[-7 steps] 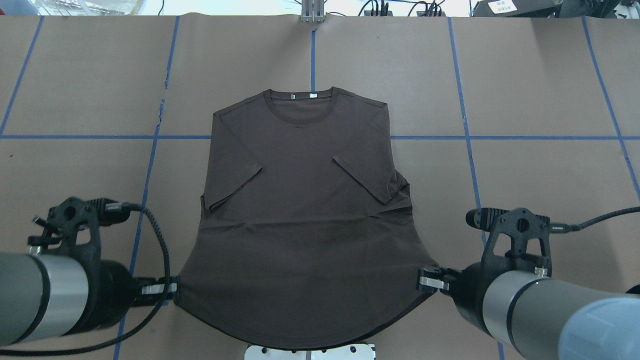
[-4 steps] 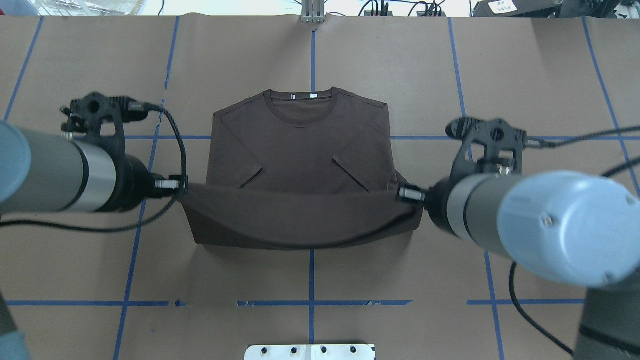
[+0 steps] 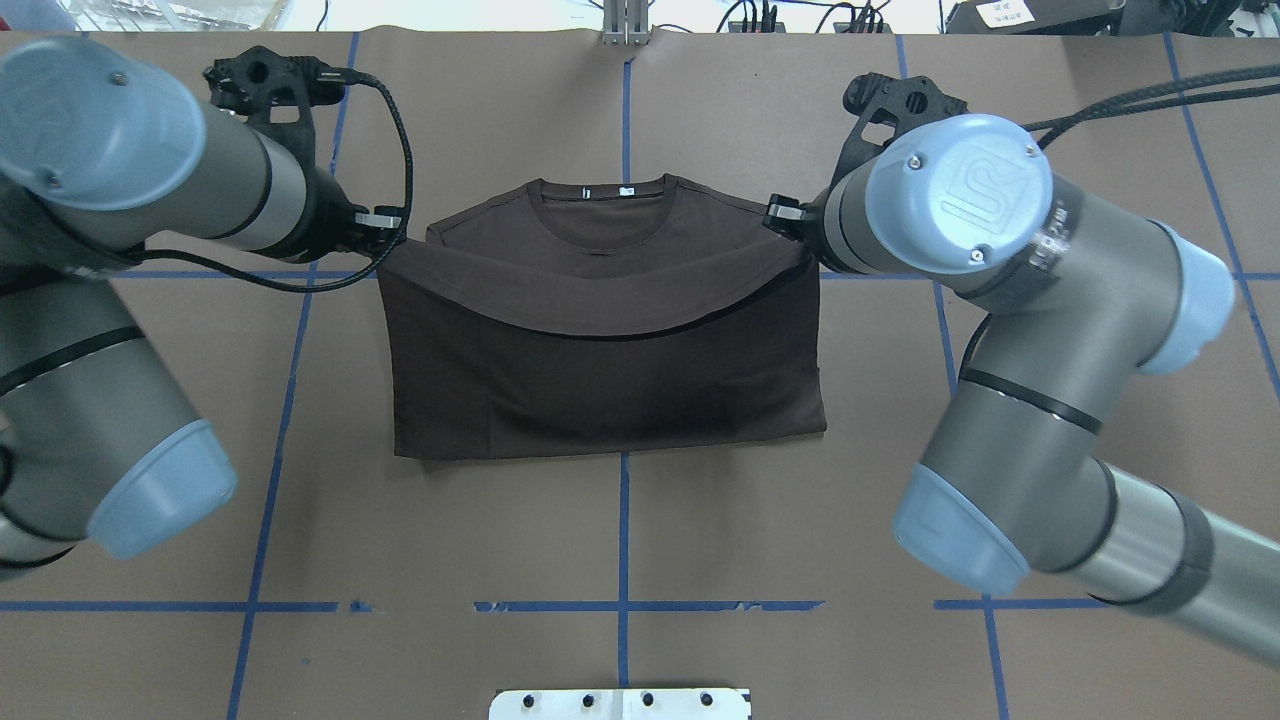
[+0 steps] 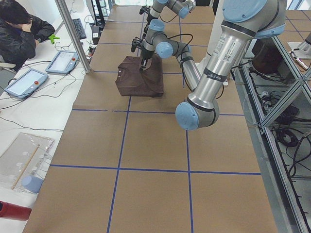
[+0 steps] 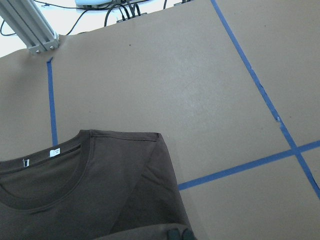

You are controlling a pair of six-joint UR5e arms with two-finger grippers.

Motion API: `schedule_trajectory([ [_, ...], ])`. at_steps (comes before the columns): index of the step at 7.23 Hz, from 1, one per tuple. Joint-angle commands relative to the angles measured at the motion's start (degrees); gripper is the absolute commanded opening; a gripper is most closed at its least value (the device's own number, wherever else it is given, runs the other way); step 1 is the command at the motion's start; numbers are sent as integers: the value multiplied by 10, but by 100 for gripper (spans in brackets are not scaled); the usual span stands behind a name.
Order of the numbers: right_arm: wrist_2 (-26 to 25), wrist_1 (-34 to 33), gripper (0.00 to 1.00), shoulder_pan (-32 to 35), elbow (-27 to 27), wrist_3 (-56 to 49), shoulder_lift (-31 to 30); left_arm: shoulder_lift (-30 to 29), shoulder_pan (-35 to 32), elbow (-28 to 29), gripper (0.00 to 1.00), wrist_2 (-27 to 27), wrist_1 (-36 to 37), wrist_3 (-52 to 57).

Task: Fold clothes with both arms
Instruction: 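Lift the hem with both grippers and fold it toward the collar, then lay the hem down near the collar and open both grippers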

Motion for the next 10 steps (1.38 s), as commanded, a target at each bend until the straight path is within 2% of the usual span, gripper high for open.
schedule_trajectory([
  [1, 0, 64, 0, 16, -120, -20, 29, -4, -13, 127, 0, 1, -129, 3],
  [2, -1, 116, 0, 17, -178, -22, 34, -7, -13, 174, 0, 2, -179, 3],
  [3, -3, 164, 0, 18, -228, -26, 35, -18, -12, 202, 0, 2, -188, 3],
  [4, -5, 191, 0, 18, -249, -29, 37, -32, -12, 221, 0, 2, -189, 2],
  [6, -5, 192, 0, 20, -261, -29, 41, -51, -12, 268, 0, 17, -205, 3],
  [10, -5, 192, 0, 28, -271, -29, 41, -53, -12, 282, 0, 18, -209, 3],
])
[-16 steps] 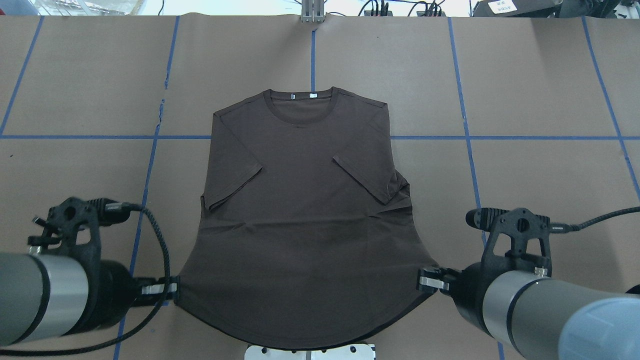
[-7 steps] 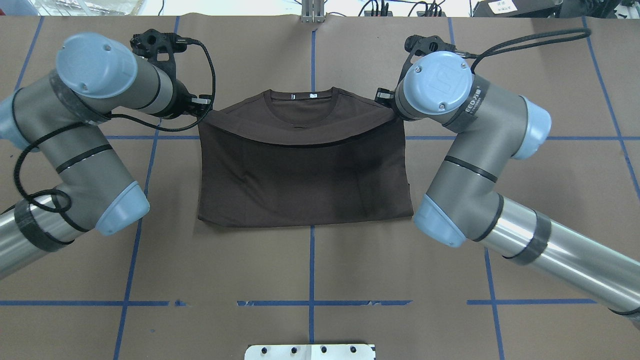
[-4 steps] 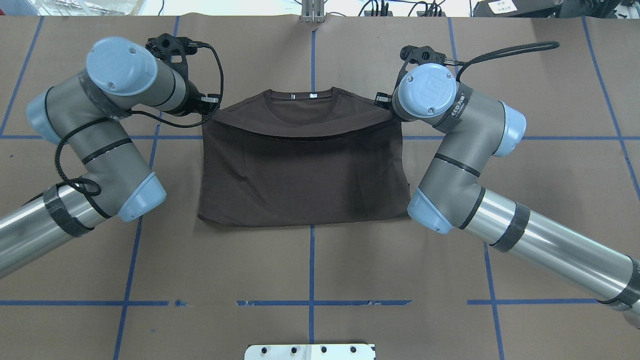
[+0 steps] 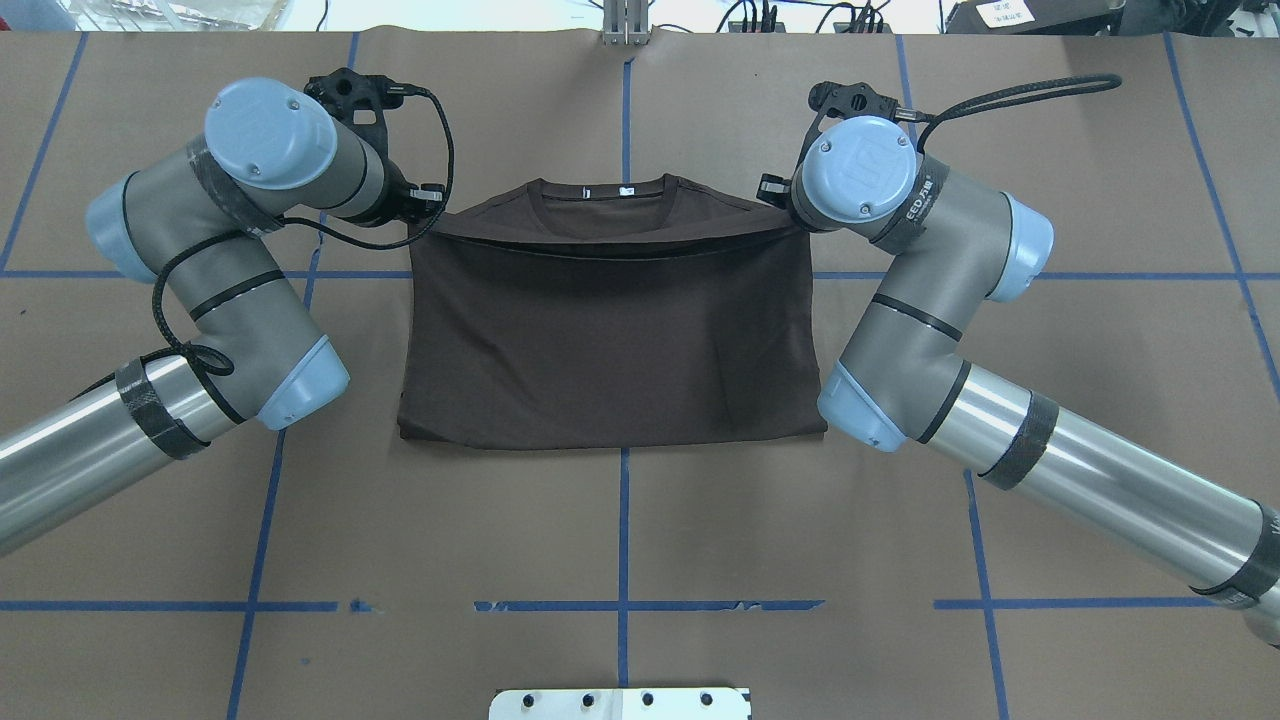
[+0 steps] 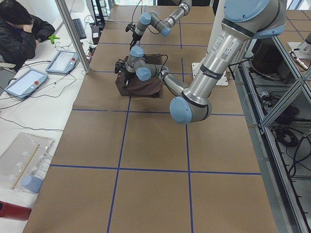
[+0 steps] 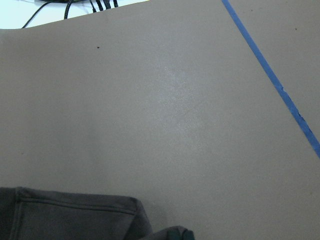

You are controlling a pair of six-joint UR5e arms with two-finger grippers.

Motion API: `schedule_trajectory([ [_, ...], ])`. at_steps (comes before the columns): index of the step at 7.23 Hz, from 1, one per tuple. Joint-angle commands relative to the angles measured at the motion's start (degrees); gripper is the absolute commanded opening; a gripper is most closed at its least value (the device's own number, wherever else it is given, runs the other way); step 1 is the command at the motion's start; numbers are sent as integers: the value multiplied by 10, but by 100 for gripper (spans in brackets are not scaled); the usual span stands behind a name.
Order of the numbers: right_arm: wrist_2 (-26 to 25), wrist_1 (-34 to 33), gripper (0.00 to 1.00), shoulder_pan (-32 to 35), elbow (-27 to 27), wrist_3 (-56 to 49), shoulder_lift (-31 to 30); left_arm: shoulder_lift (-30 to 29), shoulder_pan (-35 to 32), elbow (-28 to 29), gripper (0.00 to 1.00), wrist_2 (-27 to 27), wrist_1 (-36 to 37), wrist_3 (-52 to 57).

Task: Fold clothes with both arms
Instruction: 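Lay the hem down near the collar and open both grippers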

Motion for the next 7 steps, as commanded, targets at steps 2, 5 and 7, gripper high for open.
schedule_trajectory([
  [2, 0, 1, 0, -1, -16, 0, 4, -1, 0, 14, 0, 1, -4, 0],
  [5, -22, 0, 100, -11, -12, -18, 12, 7, -1, -6, 100, 3, -10, 39],
  [7, 16, 2, 100, -4, 23, -86, 8, 56, 5, -101, 100, -1, -8, 42],
])
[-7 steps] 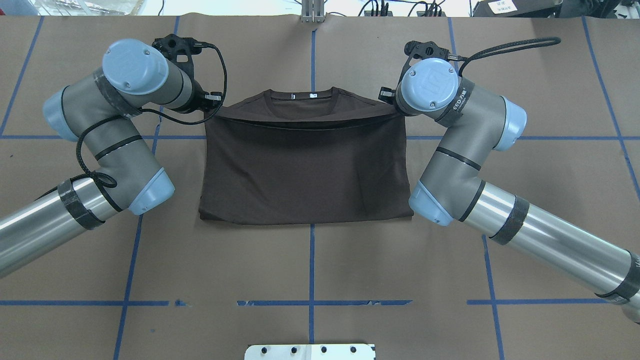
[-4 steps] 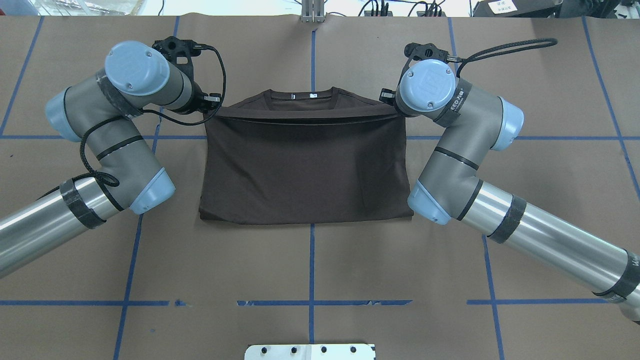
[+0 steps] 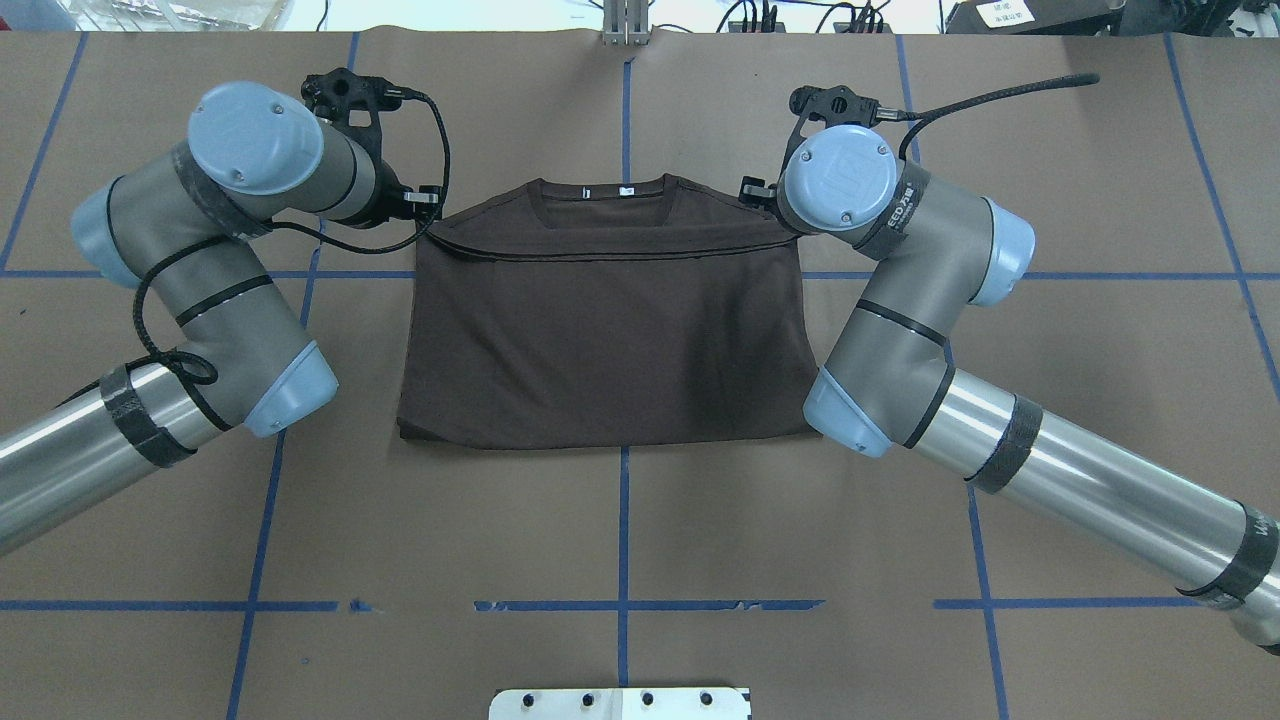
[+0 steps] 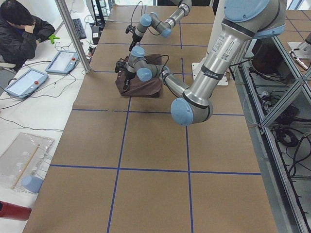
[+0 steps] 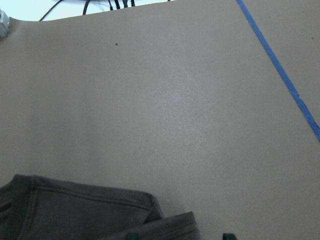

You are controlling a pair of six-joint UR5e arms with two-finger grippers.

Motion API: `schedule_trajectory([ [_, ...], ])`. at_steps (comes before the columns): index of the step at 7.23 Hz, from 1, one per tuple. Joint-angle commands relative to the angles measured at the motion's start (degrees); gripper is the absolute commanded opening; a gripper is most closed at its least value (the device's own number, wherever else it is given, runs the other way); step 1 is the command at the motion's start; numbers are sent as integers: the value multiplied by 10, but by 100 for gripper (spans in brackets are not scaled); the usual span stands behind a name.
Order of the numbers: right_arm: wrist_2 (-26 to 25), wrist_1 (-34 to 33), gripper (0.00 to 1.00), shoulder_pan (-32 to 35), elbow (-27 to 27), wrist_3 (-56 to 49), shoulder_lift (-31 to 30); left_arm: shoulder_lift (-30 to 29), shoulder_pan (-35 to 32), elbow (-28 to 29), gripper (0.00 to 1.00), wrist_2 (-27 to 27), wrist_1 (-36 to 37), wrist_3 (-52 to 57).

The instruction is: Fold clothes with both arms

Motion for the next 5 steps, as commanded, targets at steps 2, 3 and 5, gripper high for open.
schedule_trajectory([
  [2, 38, 0, 100, 8, 56, -46, -20, 139, 40, -189, 100, 2, 0, -7],
  [3, 37, -2, 100, 8, 60, -45, -21, 187, 66, -233, 100, 5, -2, -46],
  [5, 36, -1, 100, 8, 61, -45, -22, 197, 148, -221, 78, 73, -3, -137],
])
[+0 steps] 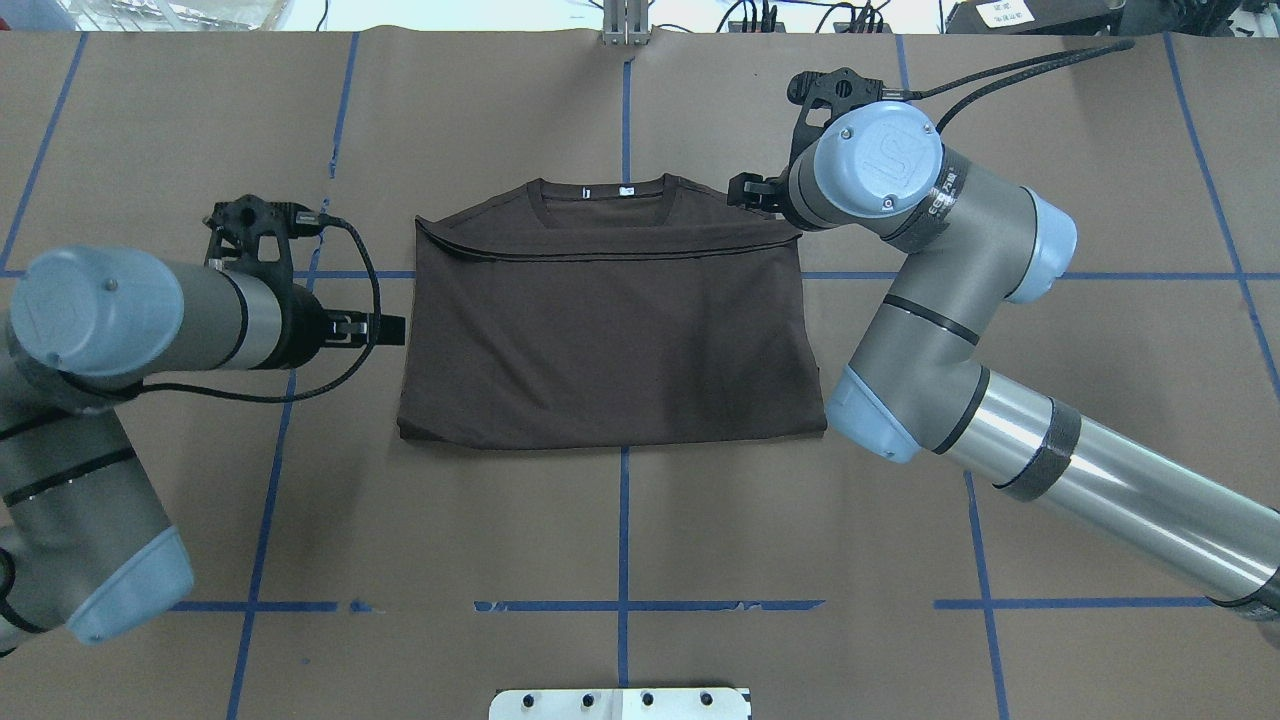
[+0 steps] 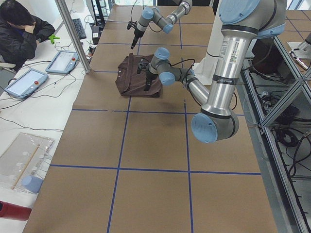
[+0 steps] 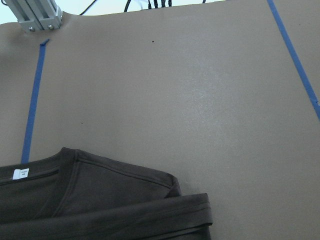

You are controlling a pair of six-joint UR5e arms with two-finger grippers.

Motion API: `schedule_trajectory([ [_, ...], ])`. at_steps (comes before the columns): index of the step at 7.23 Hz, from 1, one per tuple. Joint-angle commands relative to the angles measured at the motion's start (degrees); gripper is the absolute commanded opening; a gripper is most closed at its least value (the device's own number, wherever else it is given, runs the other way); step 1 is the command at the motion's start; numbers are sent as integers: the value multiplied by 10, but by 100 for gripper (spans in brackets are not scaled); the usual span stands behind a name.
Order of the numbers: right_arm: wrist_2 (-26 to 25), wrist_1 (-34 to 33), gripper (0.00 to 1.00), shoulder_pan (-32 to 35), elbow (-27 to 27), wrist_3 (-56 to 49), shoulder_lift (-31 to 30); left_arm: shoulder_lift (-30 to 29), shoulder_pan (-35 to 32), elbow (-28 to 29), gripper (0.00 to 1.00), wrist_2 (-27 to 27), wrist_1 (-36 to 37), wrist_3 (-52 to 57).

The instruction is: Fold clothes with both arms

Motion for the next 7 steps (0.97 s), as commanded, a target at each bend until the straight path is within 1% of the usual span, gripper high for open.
schedule_trajectory([
  [1, 1, 3, 100, -1, 1, 0, -4, 8, 51, 22, 64, 40, -3, -63],
  [3, 0, 3, 100, -2, 1, 0, -4, 3, 55, 62, 62, 40, -41, -72],
  [4, -2, 3, 100, -2, 0, 0, -5, -3, 67, 72, 61, 40, -43, -74],
  [5, -2, 3, 100, -2, 0, 0, -5, -20, 69, 78, 60, 39, -43, -85],
  [7, -3, 3, 100, -2, 0, 1, -5, -23, 79, 77, 57, 38, -43, -96],
])
